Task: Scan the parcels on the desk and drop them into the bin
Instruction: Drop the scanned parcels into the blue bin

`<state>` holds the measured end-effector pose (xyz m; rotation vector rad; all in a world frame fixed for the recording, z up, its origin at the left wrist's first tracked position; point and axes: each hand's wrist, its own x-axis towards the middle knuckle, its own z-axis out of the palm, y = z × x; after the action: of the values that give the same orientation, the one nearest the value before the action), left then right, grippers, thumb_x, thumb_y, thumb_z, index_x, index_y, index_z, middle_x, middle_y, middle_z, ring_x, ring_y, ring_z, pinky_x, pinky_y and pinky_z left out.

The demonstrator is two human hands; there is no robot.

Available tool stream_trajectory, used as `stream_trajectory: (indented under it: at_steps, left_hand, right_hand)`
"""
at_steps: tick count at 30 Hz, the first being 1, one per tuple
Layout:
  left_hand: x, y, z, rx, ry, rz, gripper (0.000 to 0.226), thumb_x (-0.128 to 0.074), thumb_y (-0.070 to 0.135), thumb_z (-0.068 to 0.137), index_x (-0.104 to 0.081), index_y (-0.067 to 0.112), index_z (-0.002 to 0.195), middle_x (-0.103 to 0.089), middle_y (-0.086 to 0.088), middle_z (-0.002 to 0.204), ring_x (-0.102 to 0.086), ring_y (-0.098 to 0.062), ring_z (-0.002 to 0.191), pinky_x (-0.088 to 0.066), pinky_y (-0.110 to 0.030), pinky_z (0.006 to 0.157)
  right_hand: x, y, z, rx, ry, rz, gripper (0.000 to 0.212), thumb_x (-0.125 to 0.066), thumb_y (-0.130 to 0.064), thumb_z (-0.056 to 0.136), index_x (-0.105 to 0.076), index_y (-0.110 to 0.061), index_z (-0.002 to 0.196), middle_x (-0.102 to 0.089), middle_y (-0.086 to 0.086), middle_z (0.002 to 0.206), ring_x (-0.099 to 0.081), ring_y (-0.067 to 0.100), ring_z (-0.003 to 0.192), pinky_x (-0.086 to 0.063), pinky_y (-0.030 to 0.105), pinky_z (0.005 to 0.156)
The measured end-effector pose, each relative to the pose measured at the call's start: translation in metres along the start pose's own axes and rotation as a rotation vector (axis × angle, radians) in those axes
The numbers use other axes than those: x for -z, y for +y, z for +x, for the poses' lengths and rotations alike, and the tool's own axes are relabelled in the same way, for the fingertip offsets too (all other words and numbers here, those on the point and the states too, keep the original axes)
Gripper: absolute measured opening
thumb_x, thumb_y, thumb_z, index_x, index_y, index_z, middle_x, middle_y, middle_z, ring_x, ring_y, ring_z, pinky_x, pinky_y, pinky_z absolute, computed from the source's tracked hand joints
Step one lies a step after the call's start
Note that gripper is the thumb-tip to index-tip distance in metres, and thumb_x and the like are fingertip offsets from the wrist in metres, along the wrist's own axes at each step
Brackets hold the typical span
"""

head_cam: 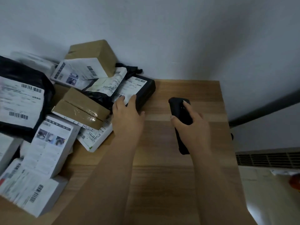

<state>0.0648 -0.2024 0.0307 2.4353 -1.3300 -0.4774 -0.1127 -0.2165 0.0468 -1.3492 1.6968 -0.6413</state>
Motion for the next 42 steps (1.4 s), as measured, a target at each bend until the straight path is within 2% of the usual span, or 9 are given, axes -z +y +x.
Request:
stream_trajectory:
  at_steps: [5,12,15,21,27,29,33,38,42]
  left_hand:
    - [-0.016,0.003,0.019,0.08,-0.041,0.051,0.067,-0.063,0.034,0.094,-0.029,0.031,0.152,-0.019,-0.006,0.159,-0.015,-0.029,0.146,-0.033,-0.051,0.109]
    - [-0.027,-0.006,0.027,0.082,0.06,0.039,0.061,-0.065,0.022,0.094,-0.04,0.025,0.149,-0.028,-0.007,0.157,-0.018,-0.031,0.145,-0.024,-0.043,0.116]
    - [-0.031,-0.009,0.026,0.065,0.103,0.028,0.055,-0.062,0.018,0.096,-0.044,0.022,0.148,-0.034,-0.008,0.155,-0.022,-0.031,0.143,-0.021,-0.039,0.116]
    - [-0.037,-0.001,-0.008,0.033,0.098,0.01,0.052,-0.058,0.018,0.099,-0.042,0.021,0.149,-0.031,-0.008,0.157,-0.017,-0.029,0.147,-0.017,-0.036,0.119]
    - [-0.051,0.027,-0.067,0.015,0.042,0.006,0.052,-0.053,0.021,0.101,-0.039,0.023,0.15,-0.026,-0.007,0.16,-0.012,-0.028,0.148,-0.015,-0.039,0.12]
    - [-0.059,0.041,-0.089,-0.004,0.04,0.01,0.051,-0.053,0.021,0.101,-0.039,0.023,0.15,-0.025,-0.007,0.16,-0.012,-0.028,0.148,-0.019,-0.041,0.119]
    - [-0.084,0.066,-0.128,-0.042,-0.03,0.043,0.054,-0.056,0.019,0.099,-0.038,0.027,0.15,-0.02,-0.007,0.161,-0.012,-0.028,0.148,-0.026,-0.041,0.117]
    - [-0.111,0.081,-0.153,-0.004,-0.323,0.035,0.064,-0.055,0.026,0.1,-0.023,0.034,0.154,0.004,-0.006,0.164,0.004,-0.032,0.15,-0.011,-0.039,0.121]
    - [-0.104,0.07,-0.152,-0.026,-0.321,0.14,0.089,-0.066,0.034,0.091,-0.003,0.041,0.155,0.012,-0.008,0.162,0.013,-0.037,0.148,-0.017,-0.05,0.119]
  right_hand:
    - [-0.005,0.0,0.028,0.014,-0.088,-0.04,0.063,-0.072,-0.041,0.088,-0.045,-0.049,0.144,-0.044,-0.011,0.123,-0.047,-0.006,0.09,-0.035,0.012,0.067]
    - [-0.008,0.01,0.042,0.013,-0.154,-0.049,0.064,-0.072,-0.044,0.087,-0.044,-0.051,0.143,-0.044,-0.009,0.129,-0.049,-0.001,0.094,-0.036,0.011,0.068]
    - [-0.007,0.014,0.044,0.018,-0.166,-0.072,0.064,-0.072,-0.044,0.087,-0.044,-0.05,0.144,-0.044,-0.009,0.126,-0.047,-0.005,0.091,-0.037,0.012,0.067]
    - [0.01,0.02,0.042,0.044,-0.136,-0.033,0.064,-0.072,-0.044,0.086,-0.044,-0.051,0.143,-0.045,-0.006,0.13,-0.049,0.007,0.106,-0.04,0.017,0.072]
    - [0.054,0.024,0.031,0.086,-0.1,-0.039,0.064,-0.071,-0.041,0.088,-0.044,-0.047,0.146,-0.043,-0.008,0.129,-0.044,0.005,0.103,-0.038,0.021,0.08]
    - [0.071,0.031,0.023,0.1,-0.093,-0.053,0.065,-0.07,-0.042,0.088,-0.043,-0.047,0.146,-0.042,-0.009,0.129,-0.045,0.007,0.108,-0.04,0.025,0.087]
    - [0.097,0.051,0.011,0.095,-0.046,-0.043,0.065,-0.072,-0.043,0.086,-0.046,-0.046,0.144,-0.042,-0.01,0.122,-0.047,0.01,0.114,-0.038,0.028,0.092]
    - [0.121,0.071,0.0,0.083,-0.043,-0.046,0.065,-0.072,-0.039,0.088,-0.045,-0.042,0.147,-0.041,-0.008,0.128,-0.042,0.004,0.106,-0.034,0.024,0.09]
    - [0.127,0.08,-0.001,0.057,-0.023,-0.056,0.065,-0.072,-0.041,0.087,-0.046,-0.044,0.146,-0.044,-0.003,0.14,-0.043,0.005,0.106,-0.036,0.027,0.09]
